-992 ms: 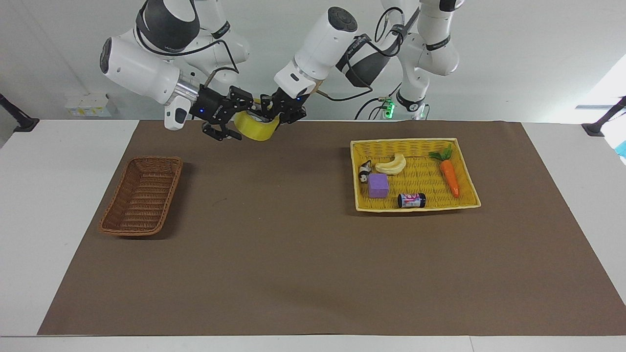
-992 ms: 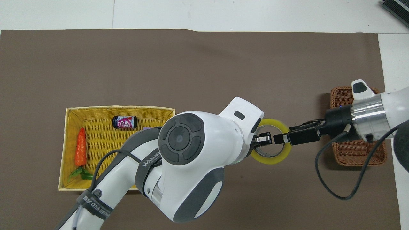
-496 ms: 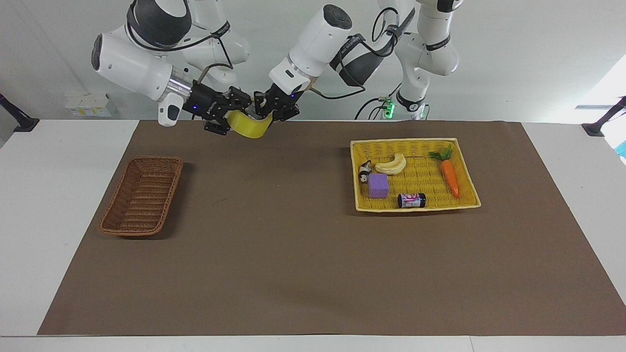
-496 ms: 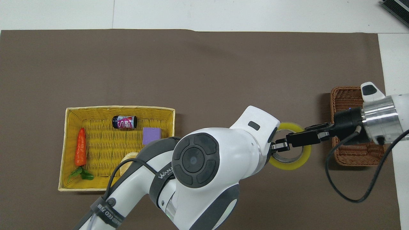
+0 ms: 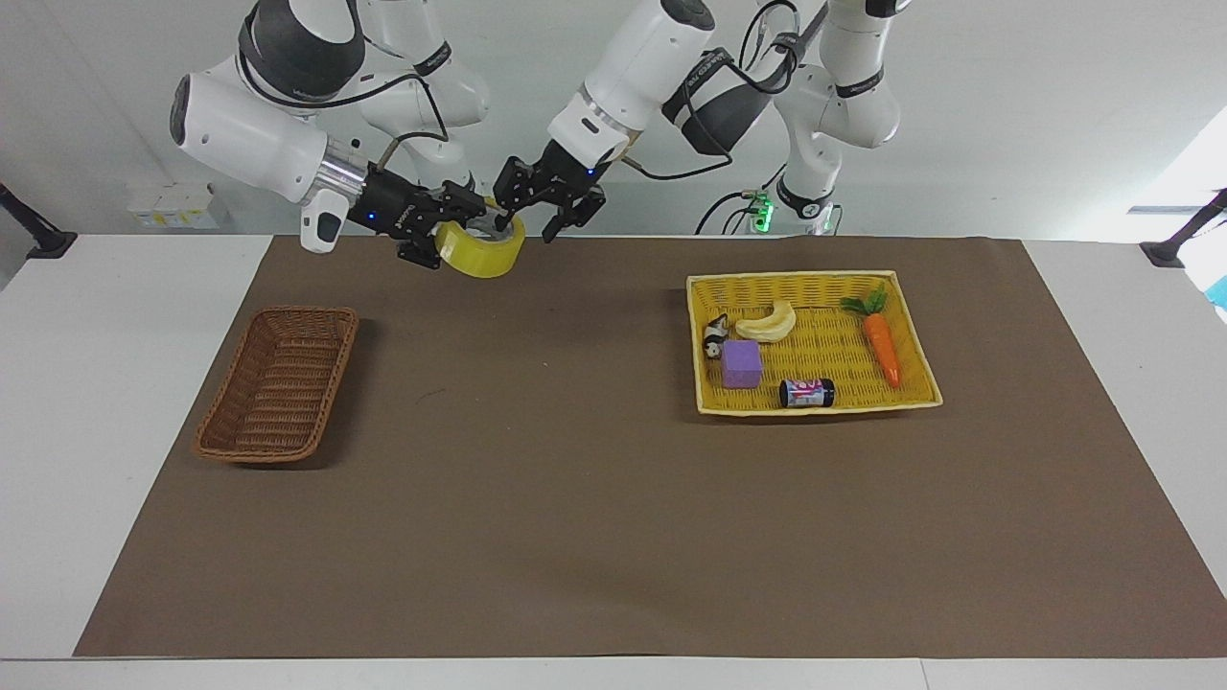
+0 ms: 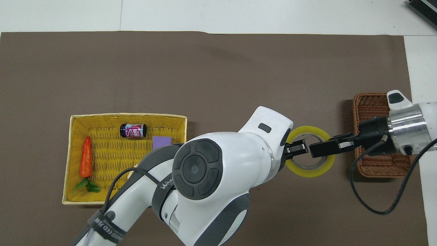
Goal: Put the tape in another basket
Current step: 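Lower the tape into the wicker basket while the left gripper withdraws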
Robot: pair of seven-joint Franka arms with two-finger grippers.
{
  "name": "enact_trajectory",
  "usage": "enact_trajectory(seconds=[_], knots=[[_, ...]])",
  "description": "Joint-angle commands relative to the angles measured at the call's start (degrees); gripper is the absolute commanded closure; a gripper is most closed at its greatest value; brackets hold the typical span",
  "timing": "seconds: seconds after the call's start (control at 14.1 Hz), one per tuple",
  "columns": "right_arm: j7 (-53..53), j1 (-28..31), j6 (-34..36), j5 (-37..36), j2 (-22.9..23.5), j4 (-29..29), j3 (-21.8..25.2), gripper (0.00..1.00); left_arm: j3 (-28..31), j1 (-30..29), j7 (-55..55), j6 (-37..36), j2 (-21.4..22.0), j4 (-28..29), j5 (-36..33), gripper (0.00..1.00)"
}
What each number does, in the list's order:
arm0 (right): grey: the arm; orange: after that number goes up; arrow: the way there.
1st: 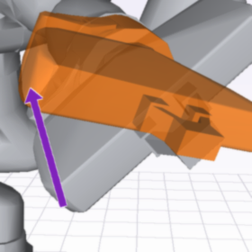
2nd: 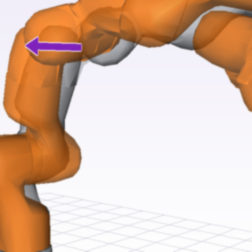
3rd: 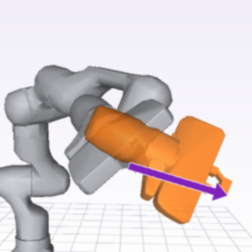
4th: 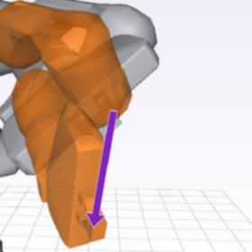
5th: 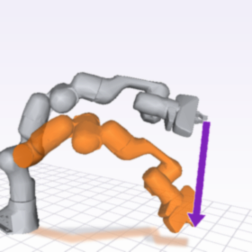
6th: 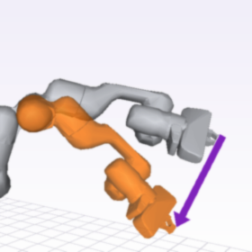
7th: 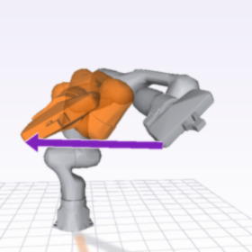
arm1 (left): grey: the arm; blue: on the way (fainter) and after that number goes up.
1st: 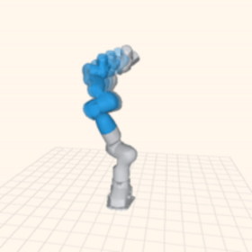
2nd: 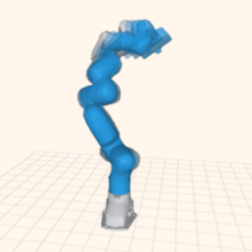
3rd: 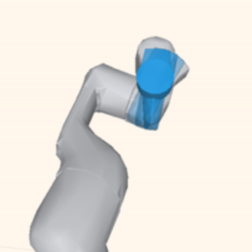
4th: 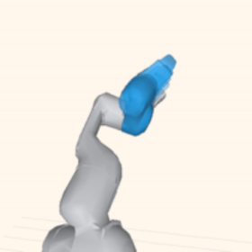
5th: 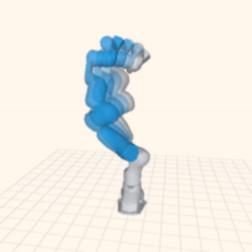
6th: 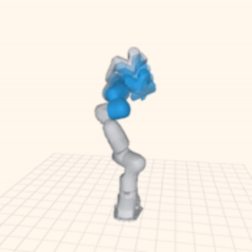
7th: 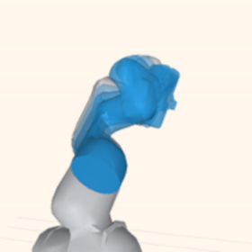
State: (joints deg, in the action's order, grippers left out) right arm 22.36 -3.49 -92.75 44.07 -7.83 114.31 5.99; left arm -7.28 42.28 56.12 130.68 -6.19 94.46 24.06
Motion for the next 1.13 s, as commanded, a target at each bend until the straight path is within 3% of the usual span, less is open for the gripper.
enact_trajectory(seconds=[0.0, 0.14, 0.5, 0.71, 1.06], knots=[[0.49, 1.99, 1.43, 0.14, -0.87, 0.39, -0.28, 1.00, 0.07, -1.41, 1.54, 1.50, 5.13, 5.90, 0.99, 0.00], [1.89, 4.00, 2.22, -0.04, -0.78, 0.21, -0.19, 1.00, 0.24, -1.59, 0.41, 0.11, 5.31, 6.00, 0.91, 0.00], [6.64, 15.33, 6.70, -6.79, -0.87, -0.58, 0.07, 1.00, 0.51, -9.13, -11.27, -15.16, 5.75, 5.91, -1.63, 0.00], [7.08, 20.35, 3.39, -11.89, -0.43, -1.81, 0.16, 1.00, 0.51, -15.27, -18.03, -21.93, 5.75, 5.91, -5.51, 0.00], [12.16, 27.12, -2.52, -10.68, 9.31, -4.26, 0.16, 1.00, 0.51, -25.74, -28.94, -27.31, 5.49, 5.91, -13.05, 0.00]])
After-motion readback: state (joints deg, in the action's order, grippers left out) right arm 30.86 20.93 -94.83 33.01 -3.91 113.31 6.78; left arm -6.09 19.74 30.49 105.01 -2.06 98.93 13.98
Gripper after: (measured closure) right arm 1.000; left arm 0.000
